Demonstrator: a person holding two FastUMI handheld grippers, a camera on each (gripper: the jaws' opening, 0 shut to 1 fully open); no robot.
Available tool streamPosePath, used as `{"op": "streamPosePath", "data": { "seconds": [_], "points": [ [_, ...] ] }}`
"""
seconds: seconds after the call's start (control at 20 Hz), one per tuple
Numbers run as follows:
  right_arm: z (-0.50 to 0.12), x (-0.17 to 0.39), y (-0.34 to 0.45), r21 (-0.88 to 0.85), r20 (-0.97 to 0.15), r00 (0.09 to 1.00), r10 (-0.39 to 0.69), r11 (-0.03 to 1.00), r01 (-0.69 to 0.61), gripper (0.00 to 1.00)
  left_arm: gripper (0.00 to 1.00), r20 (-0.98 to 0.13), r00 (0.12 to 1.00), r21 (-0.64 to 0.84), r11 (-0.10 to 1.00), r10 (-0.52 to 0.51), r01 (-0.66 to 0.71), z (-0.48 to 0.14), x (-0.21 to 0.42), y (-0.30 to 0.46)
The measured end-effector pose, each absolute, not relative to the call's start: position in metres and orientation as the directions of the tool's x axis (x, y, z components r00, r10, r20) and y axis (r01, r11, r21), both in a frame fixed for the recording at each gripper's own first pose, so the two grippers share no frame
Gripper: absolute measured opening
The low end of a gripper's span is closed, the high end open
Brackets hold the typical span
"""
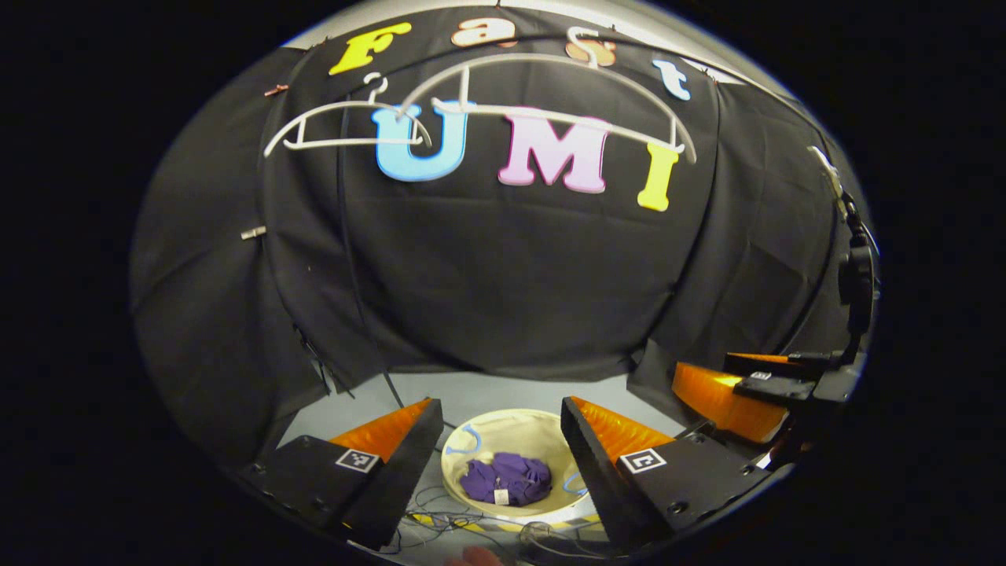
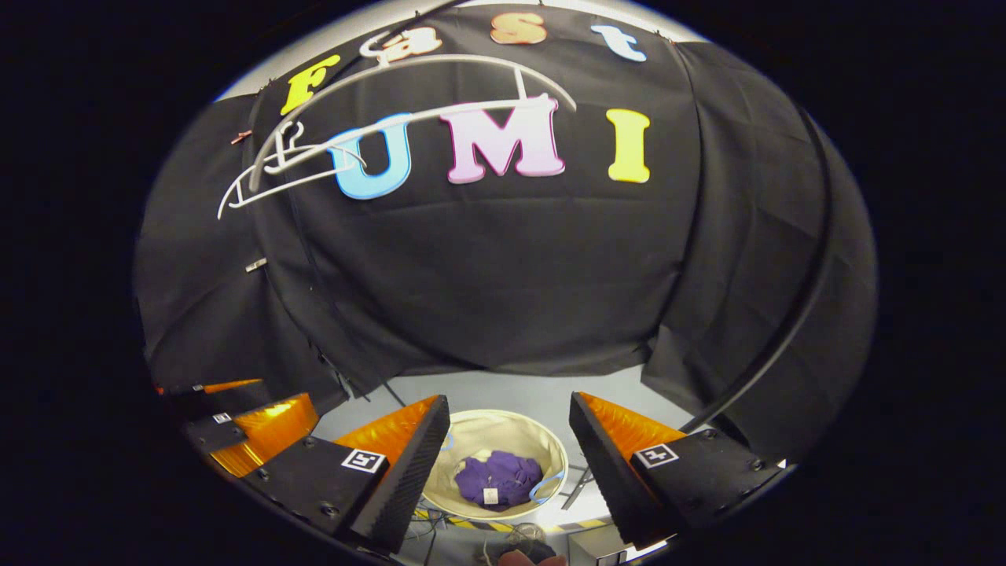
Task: Grasp the clothes on the hanger with both hands and then place them into the laundry hamper below.
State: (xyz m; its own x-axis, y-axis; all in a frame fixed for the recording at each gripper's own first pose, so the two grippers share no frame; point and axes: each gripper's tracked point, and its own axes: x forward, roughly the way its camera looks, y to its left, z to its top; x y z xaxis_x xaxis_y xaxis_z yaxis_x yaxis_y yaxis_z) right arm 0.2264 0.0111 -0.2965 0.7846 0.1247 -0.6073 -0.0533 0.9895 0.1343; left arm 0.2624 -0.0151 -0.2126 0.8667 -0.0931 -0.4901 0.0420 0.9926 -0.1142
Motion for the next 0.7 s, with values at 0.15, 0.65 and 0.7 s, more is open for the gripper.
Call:
{"op": "streamPosePath", "data": {
  "seconds": [0.15, 0.65, 0.7],
  "points": [
    [-0.245, 0.21, 0.007, 0.13, -0.529, 0.843, 0.1, 0.991, -0.036, 0.99, 0.95, -0.382, 0.921, -0.096, 0.995, -0.075, 0.041, -0.157, 0.252, -0.009],
    [-0.131, 0.158, 0.017, 0.089, -0.306, 0.949, 0.07, 0.995, -0.045, 0.99, 0.98, -0.18, 0.978, -0.078, 0.993, -0.102, 0.089, -0.066, 0.184, -0.007],
    [-0.121, 0.154, 0.016, 0.081, -0.276, 0.959, 0.066, 0.996, -0.045, 0.98, 0.95, -0.167, 0.981, -0.079, 0.993, -0.1, 0.088, -0.06, 0.178, -0.008]
  ]
}}
